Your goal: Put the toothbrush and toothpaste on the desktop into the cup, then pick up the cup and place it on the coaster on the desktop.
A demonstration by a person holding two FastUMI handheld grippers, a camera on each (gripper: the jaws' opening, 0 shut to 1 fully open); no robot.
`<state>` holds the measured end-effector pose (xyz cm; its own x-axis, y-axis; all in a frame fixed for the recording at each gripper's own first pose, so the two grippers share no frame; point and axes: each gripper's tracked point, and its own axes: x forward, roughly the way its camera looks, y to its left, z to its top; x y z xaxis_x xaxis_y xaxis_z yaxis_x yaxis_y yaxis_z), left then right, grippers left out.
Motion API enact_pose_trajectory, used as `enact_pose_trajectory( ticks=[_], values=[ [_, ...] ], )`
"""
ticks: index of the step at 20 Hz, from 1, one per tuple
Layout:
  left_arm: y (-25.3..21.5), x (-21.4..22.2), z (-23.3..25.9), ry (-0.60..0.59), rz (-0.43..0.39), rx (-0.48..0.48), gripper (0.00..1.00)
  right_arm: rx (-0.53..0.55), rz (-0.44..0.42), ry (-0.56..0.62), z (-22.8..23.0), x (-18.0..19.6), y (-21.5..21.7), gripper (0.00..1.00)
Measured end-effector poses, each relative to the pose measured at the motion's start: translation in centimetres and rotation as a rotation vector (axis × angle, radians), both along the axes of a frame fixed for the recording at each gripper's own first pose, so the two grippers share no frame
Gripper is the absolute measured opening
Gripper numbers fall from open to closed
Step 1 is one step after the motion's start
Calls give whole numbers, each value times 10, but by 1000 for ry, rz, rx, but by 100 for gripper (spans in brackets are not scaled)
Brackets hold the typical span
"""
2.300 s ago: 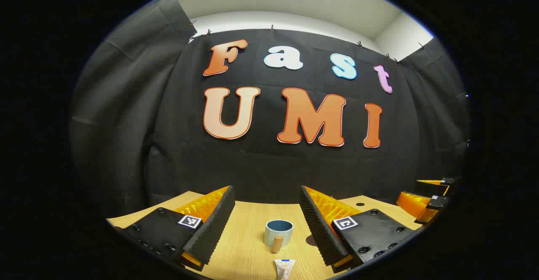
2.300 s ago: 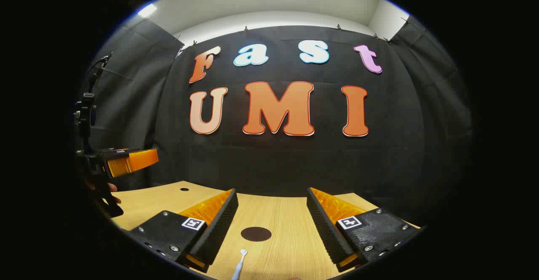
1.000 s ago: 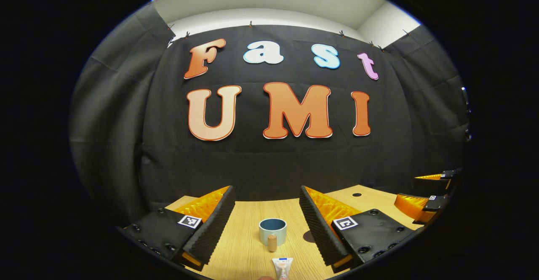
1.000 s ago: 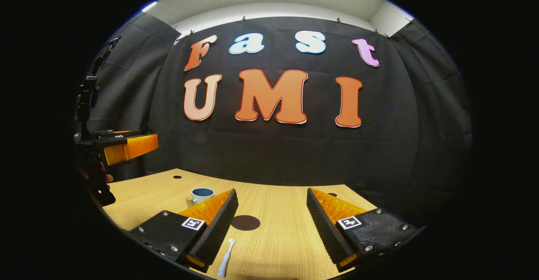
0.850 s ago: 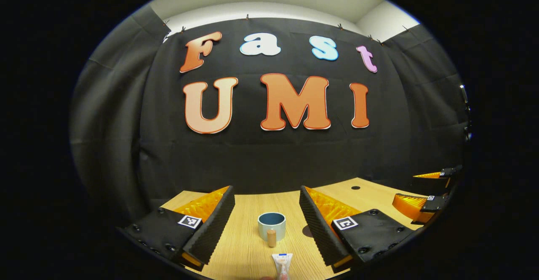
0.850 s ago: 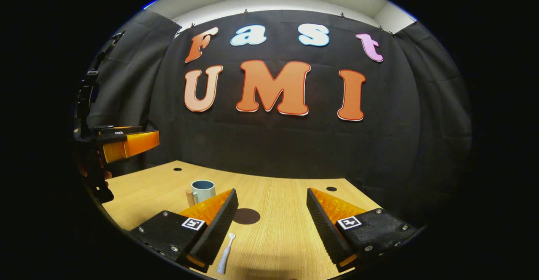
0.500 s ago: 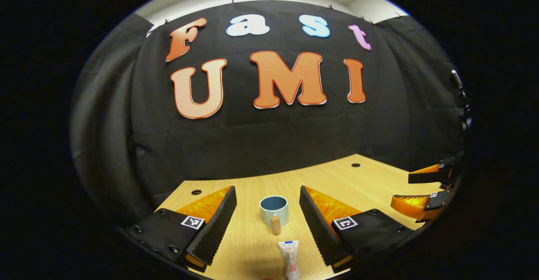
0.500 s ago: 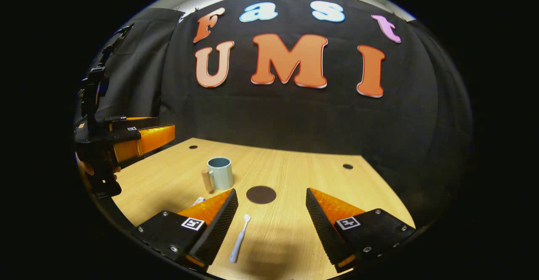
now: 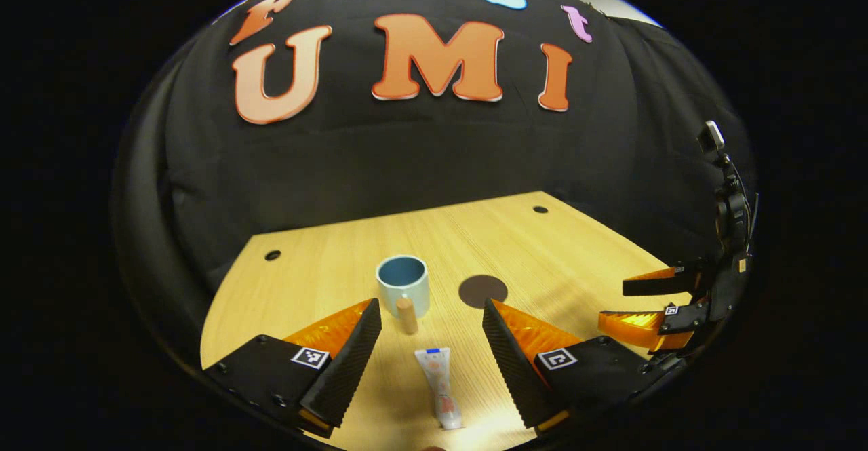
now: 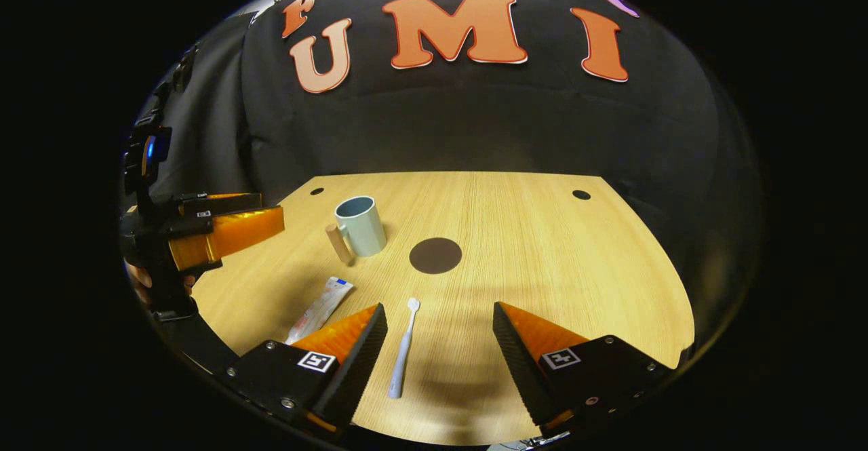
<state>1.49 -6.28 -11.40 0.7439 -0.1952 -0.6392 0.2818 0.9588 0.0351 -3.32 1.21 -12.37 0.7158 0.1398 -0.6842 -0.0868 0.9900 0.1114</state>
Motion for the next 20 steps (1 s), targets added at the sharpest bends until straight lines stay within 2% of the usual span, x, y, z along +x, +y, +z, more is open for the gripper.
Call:
enact_pose_trajectory(
  ticks=[2,5,9,10,11,12,14,16,17,18,19,20],
  values=[
    [-10,-9,-24,98,-18,-40,95,4,15,49,-9,-3,4,94],
    [-5,-10,-44,185,-4,-59,95,-4,33,106,-20,-5,7,91],
    [5,-12,-67,280,9,-38,95,8,79,224,-46,-14,22,85],
    [6,-13,-72,302,3,-34,100,7,85,247,-52,-15,24,82],
    [5,-16,-79,326,1,-30,94,0,93,272,-57,-16,26,81],
    [6,-16,-84,344,0,-26,100,8,97,305,-60,-18,28,80],
    [7,-15,-94,376,-3,-28,98,37,106,358,-68,-21,36,75],
    [10,-17,-104,424,11,-33,95,49,125,406,-78,-23,46,72],
    [12,-18,-112,452,15,-30,98,45,137,427,-82,-25,48,66],
    [16,-20,-118,480,27,-21,98,38,146,442,-88,-27,50,69],
    [21,-22,-125,506,38,-10,95,26,153,454,-92,-27,51,68],
    [24,-24,-131,534,53,-1,98,18,162,465,-95,-29,52,65]
  ],
)
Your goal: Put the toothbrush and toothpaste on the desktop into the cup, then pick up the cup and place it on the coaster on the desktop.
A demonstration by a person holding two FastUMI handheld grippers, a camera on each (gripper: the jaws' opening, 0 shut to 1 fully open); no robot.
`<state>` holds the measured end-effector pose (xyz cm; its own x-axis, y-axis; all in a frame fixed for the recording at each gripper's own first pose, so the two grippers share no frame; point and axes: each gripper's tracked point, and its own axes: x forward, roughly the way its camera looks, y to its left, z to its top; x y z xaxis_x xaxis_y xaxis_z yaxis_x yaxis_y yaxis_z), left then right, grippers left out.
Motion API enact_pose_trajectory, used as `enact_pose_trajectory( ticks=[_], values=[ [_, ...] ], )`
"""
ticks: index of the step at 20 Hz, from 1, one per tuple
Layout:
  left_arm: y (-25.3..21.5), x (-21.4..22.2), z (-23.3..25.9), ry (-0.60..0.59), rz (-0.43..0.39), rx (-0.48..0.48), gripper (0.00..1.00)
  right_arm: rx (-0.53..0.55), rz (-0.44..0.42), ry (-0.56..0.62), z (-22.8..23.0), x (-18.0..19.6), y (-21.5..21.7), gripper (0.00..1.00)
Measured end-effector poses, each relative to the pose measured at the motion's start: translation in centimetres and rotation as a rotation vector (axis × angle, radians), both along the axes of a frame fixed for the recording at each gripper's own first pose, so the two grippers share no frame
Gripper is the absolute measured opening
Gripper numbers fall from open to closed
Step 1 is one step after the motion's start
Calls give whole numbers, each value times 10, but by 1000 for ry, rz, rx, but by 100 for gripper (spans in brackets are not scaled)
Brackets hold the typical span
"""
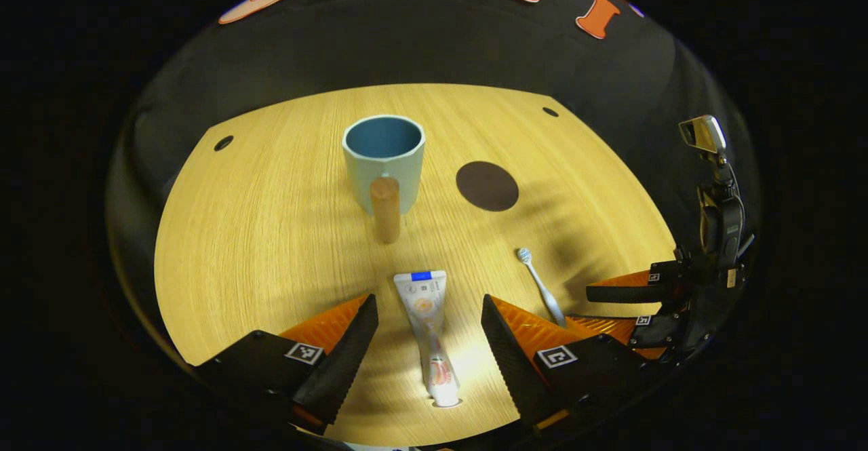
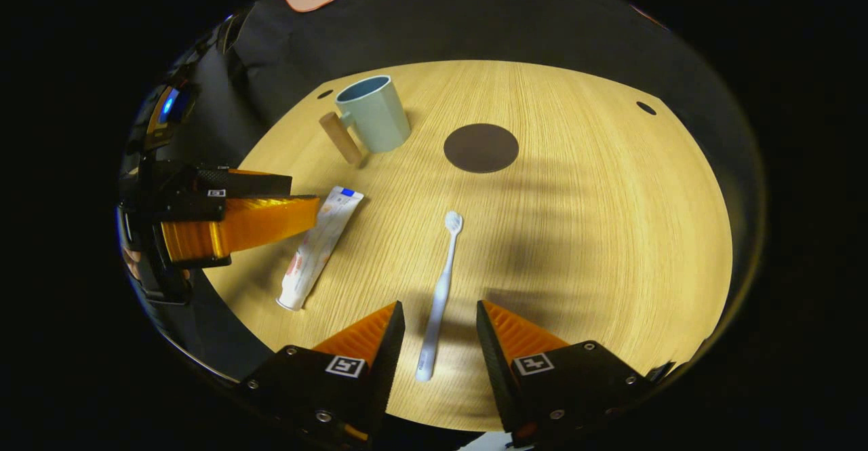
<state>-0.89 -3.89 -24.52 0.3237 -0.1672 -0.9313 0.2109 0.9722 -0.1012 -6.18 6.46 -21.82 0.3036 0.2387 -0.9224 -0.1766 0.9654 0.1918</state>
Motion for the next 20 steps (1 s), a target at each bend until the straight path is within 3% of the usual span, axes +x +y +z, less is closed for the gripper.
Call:
enact_pose_trajectory(
  ticks=[1,2,3,5,8,13,15,16,17,20],
  values=[
    [1,-3,-4,34,15,10,94,0,7,12,0,-1,2,63],
    [1,-4,-8,58,29,11,98,6,13,32,-4,-3,4,67],
    [2,-7,-12,86,37,10,100,17,12,51,-6,-4,8,61],
    [3,-15,-20,148,47,19,94,0,15,68,-13,-3,7,60],
    [1,-18,-26,181,30,52,97,-36,26,89,-21,-5,5,59],
    [-3,-24,-36,209,57,82,68,-53,43,91,-26,-6,8,58],
    [0,-26,-39,223,75,86,53,-59,39,94,-28,-3,8,50],
    [2,-26,-42,234,88,82,35,-58,31,94,-27,-3,7,37],
    [1,-28,-43,245,87,81,35,-59,27,98,-28,-1,6,39],
    [5,-28,-45,224,62,110,36,-46,9,107,-30,4,5,20]
  ],
)
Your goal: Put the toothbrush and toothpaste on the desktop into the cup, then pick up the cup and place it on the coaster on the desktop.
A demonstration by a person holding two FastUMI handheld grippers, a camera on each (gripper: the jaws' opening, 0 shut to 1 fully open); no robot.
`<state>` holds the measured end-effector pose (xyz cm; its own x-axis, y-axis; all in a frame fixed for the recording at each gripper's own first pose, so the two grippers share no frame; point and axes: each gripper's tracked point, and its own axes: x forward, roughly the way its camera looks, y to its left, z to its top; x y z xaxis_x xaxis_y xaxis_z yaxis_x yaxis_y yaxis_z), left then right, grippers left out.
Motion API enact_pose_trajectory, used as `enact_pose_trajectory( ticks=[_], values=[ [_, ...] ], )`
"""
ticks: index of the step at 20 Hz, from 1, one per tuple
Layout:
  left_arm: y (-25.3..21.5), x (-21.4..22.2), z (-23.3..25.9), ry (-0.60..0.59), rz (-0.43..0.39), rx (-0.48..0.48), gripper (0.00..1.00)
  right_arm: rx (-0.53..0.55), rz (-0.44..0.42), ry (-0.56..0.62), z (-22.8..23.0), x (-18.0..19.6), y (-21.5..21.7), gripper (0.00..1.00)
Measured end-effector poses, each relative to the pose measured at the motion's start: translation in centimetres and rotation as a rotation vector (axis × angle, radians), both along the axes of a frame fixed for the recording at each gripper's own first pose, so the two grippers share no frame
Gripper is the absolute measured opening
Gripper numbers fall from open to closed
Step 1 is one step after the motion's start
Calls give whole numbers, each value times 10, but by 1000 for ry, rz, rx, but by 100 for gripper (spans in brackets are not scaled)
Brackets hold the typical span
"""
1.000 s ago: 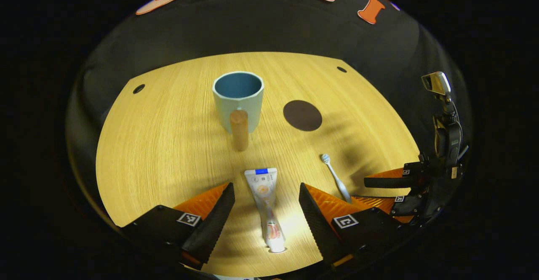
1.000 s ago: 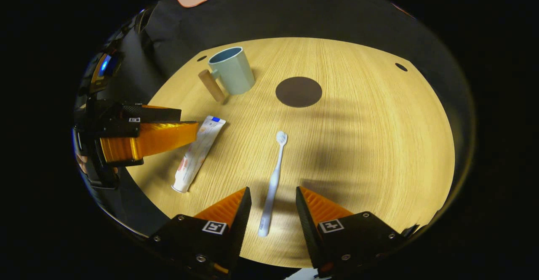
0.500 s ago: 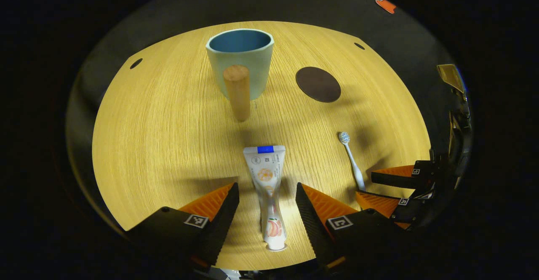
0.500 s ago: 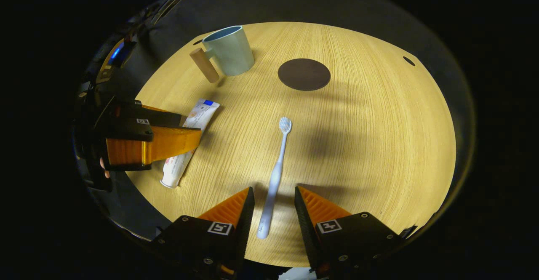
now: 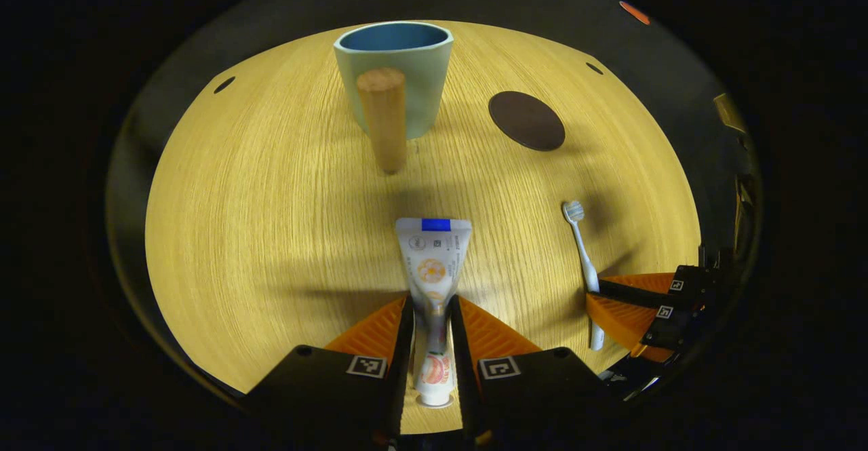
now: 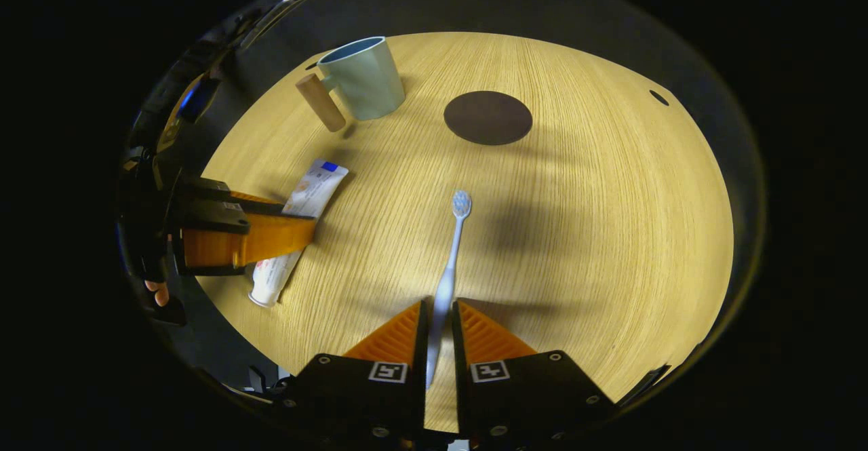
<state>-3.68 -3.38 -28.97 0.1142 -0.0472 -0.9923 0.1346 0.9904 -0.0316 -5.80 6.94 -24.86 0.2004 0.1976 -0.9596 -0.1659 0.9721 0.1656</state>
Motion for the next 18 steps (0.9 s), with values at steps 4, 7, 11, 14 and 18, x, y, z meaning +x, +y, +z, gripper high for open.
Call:
enact_pose_trajectory(
  ticks=[4,7,11,14,18],
  values=[
    [-1,5,4,-35,-25,-7,25,40,2,-30,2,3,-1,8],
    [-3,14,23,-86,-19,-29,26,52,13,-87,2,4,0,5],
    [2,11,17,-128,-23,-58,14,62,-14,-160,1,7,-1,4],
    [15,20,22,-174,-25,-70,14,66,-33,-212,6,12,-3,4],
    [38,24,31,-269,-45,-80,12,93,-75,-300,10,21,-2,4]
  ],
)
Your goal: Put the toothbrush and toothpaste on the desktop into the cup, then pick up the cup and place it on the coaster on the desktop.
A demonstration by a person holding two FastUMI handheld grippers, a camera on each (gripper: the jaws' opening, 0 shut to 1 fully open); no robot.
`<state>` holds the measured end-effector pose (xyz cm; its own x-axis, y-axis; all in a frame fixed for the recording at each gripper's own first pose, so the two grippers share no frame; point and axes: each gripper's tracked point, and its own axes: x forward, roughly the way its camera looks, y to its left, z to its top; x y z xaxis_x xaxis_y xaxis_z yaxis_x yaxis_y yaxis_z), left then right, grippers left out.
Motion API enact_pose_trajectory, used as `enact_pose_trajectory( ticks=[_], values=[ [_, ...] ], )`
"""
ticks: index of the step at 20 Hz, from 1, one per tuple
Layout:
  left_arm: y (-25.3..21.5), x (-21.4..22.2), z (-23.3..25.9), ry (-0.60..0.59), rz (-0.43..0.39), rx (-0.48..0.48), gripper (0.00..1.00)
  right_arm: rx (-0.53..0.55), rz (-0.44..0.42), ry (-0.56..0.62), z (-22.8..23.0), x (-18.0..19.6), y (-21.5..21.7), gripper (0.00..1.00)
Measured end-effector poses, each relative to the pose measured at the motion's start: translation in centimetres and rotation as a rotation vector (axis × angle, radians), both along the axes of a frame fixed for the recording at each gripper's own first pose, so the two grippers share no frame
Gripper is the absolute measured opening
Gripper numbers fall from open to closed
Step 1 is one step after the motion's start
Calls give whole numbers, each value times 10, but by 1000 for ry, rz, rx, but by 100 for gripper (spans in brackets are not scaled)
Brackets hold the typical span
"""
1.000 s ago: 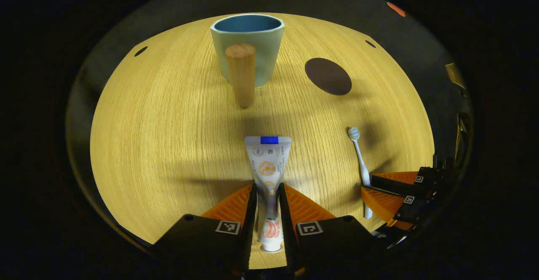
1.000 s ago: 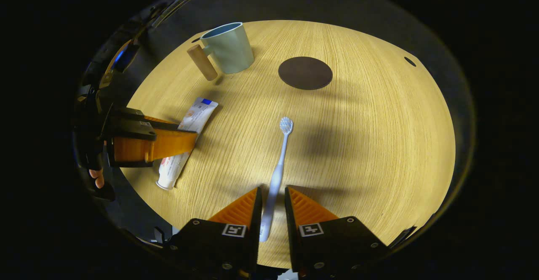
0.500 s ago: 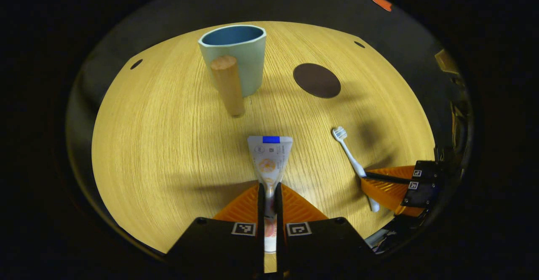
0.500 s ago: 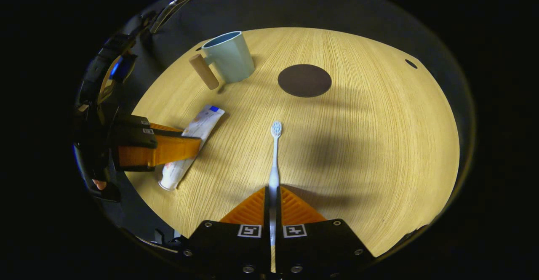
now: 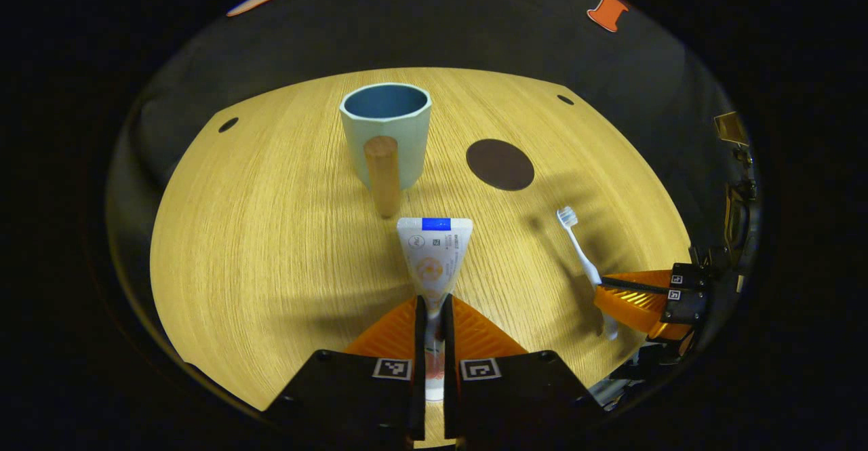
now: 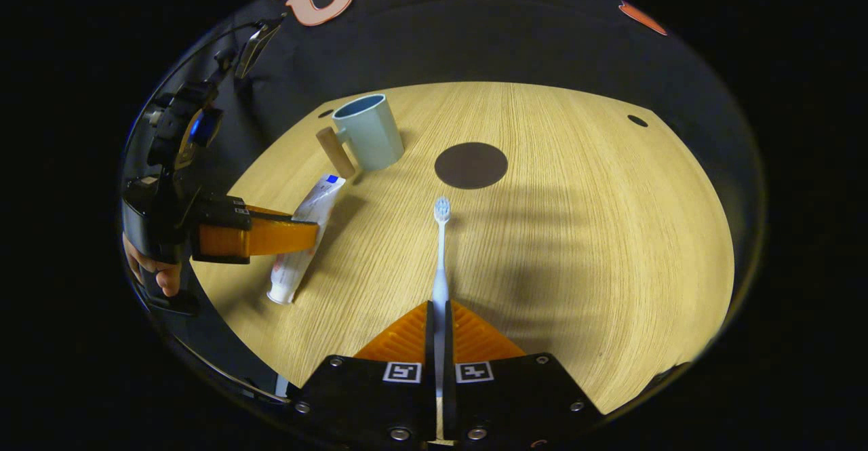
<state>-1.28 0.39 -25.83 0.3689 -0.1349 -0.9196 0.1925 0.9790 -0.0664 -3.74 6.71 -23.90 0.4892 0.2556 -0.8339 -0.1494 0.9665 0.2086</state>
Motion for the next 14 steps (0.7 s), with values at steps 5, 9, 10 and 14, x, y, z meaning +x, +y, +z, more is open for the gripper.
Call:
enact_pose_trajectory(
  ticks=[5,9,10,14],
  values=[
    [11,6,15,-151,-12,-61,12,82,-88,-147,11,14,0,4],
    [12,12,16,-290,6,-111,14,102,-134,-242,20,25,-11,4],
    [12,13,20,-330,6,-123,12,107,-144,-260,20,26,-9,4],
    [18,17,43,-490,-15,-135,11,103,-195,-336,33,37,-17,4]
  ],
)
